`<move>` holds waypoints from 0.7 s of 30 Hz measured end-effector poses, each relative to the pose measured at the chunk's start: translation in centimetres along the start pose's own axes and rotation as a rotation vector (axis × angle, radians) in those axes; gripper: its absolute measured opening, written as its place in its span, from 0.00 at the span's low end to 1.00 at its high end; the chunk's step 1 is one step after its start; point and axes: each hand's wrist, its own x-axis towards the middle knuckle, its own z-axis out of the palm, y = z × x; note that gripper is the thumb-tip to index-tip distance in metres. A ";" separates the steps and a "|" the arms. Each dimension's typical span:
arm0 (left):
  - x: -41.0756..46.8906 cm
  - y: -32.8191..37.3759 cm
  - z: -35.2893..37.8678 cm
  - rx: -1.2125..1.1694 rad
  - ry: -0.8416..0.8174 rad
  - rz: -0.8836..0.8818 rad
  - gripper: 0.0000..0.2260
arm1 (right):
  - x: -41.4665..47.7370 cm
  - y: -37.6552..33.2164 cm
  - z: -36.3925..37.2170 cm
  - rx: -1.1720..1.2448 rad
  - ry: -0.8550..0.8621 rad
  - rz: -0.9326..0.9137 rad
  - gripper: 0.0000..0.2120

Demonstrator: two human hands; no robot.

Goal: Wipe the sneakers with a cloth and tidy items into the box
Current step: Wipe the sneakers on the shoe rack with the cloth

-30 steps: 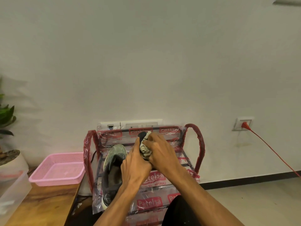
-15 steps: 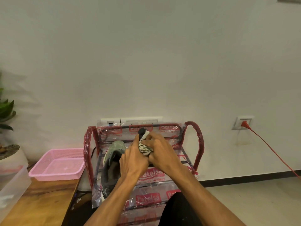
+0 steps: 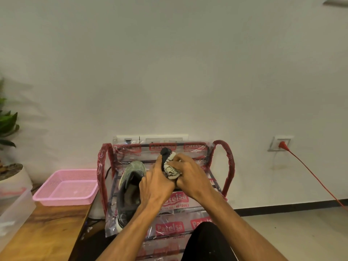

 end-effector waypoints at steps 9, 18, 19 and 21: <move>-0.1 -0.1 0.2 -0.015 0.011 0.004 0.29 | -0.9 0.2 0.5 0.079 0.045 0.042 0.19; -0.7 -1.0 1.1 -0.021 0.015 -0.056 0.35 | -1.7 1.5 1.3 0.218 0.096 0.088 0.26; -0.8 -1.3 1.1 -0.034 0.018 -0.076 0.36 | -1.8 1.6 1.5 0.222 0.105 0.100 0.26; -1.0 -1.6 1.1 -0.070 0.031 -0.113 0.36 | -2.1 2.0 2.1 0.234 0.100 0.134 0.22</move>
